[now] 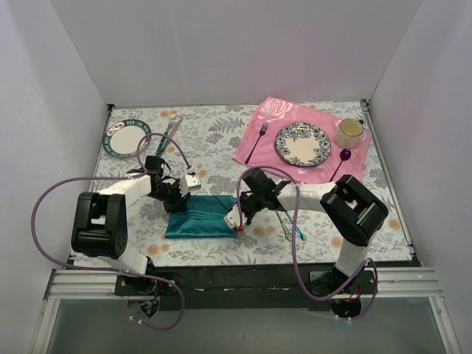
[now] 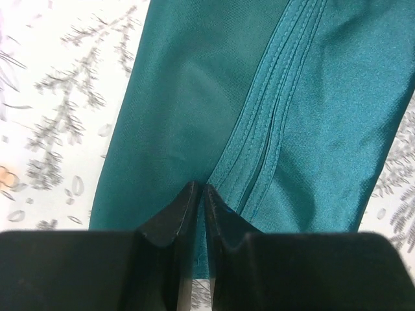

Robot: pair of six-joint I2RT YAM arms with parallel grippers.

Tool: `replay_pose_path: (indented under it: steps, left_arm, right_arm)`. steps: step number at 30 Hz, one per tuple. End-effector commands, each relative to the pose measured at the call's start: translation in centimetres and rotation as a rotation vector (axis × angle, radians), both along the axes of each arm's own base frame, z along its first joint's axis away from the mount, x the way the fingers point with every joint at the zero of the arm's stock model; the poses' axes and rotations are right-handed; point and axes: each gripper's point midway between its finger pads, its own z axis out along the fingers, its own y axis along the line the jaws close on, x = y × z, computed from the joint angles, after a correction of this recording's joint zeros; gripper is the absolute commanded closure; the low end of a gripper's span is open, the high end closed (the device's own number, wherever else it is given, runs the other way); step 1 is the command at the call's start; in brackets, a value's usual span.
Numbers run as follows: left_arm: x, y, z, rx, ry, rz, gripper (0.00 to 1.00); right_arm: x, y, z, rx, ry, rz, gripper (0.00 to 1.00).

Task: Fold the napkin into a case and place the utensils inside
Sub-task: Fold the lower triangle-folded napkin at the center of the board.

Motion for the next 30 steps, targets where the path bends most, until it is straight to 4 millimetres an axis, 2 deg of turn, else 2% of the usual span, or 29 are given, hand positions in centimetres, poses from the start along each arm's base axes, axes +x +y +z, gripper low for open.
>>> replay_pose_path:
  steps: [1,3,4,7,11,12,15,16,17,19,20,21,22,23,24,25,26,28,30]
  left_arm:
    - [3.0,-0.1,-0.3,0.037,-0.053,0.011,0.91]
    - [3.4,-0.6,-0.2,0.037,-0.059,0.0,0.91]
    - [3.4,-0.7,-0.3,0.043,-0.056,0.001,0.92]
    - [3.1,-1.3,-0.1,0.043,-0.049,-0.012,0.92]
    - [2.7,-1.2,0.1,0.061,-0.059,-0.009,0.92]
    - [2.5,-1.0,0.1,0.067,-0.055,-0.008,0.92]
    - [2.2,-0.8,0.2,0.075,-0.078,-0.017,0.92]
    - [2.2,-0.8,0.4,0.075,-0.089,-0.02,0.92]
    - [2.1,-0.9,0.4,0.068,-0.093,-0.025,0.92]
    - [2.1,-1.1,0.8,0.059,-0.107,-0.03,0.92]
    - [1.9,-1.1,0.7,0.06,-0.107,-0.034,0.92]
    - [1.9,-1.1,0.8,0.064,-0.114,-0.038,0.92]
    - [1.9,-1.1,0.8,0.063,-0.117,-0.04,0.92]
    - [1.8,-1.2,0.9,0.064,-0.12,-0.041,0.92]
    - [1.8,-1.2,0.9,0.063,-0.121,-0.044,0.92]
    - [1.8,-1.3,1.0,0.061,-0.124,-0.047,0.92]
    - [1.8,-1.3,1.1,0.061,-0.128,-0.048,0.92]
    - [1.7,-1.4,1.1,0.062,-0.129,-0.05,0.92]
    - [1.6,-1.4,1.0,0.062,-0.13,-0.052,0.92]
  right_arm:
    - [2.3,-2.3,-1.0,-0.057,-0.036,-0.064,0.73]
    - [1.9,-2.6,0.1,-0.051,-0.041,-0.055,0.57]
    - [1.6,-2.7,0.5,-0.045,-0.039,-0.048,0.45]
    - [1.2,-3.0,2.4,-0.033,-0.047,-0.049,0.33]
    - [0.6,-3.9,5.5,-0.036,-0.004,-0.09,0.31]
    - [0.3,-3.8,7.0,-0.008,-0.002,-0.094,0.31]
    - [0.0,-3.4,9.7,0.039,0.092,-0.173,0.34]
    - [0.6,-2.6,11.3,0.076,0.157,-0.25,0.4]
    - [0.9,-2.1,12.0,0.091,0.208,-0.303,0.45]
    - [2.6,-1.4,11.8,0.093,0.309,-0.414,0.54]
    - [3.5,-0.6,13.1,0.107,0.414,-0.509,0.54]
    - [4.6,-0.1,11.9,0.073,0.476,-0.581,0.54]
    - [5.6,-0.1,11.6,0.063,0.542,-0.66,0.54]
    - [6.3,0.4,12.6,0.066,0.641,-0.746,0.54]
    - [6.9,0.5,11.0,0.034,0.711,-0.804,0.55]
    - [7.5,0.4,10.7,0.03,0.755,-0.849,0.58]
    - [7.7,0.6,9.7,0.011,0.796,-0.879,0.59]
    - [7.9,0.6,9.1,-0.007,0.894,-0.978,0.63]
    - [7.4,0.5,8.2,-0.04,0.983,-1.052,0.64]
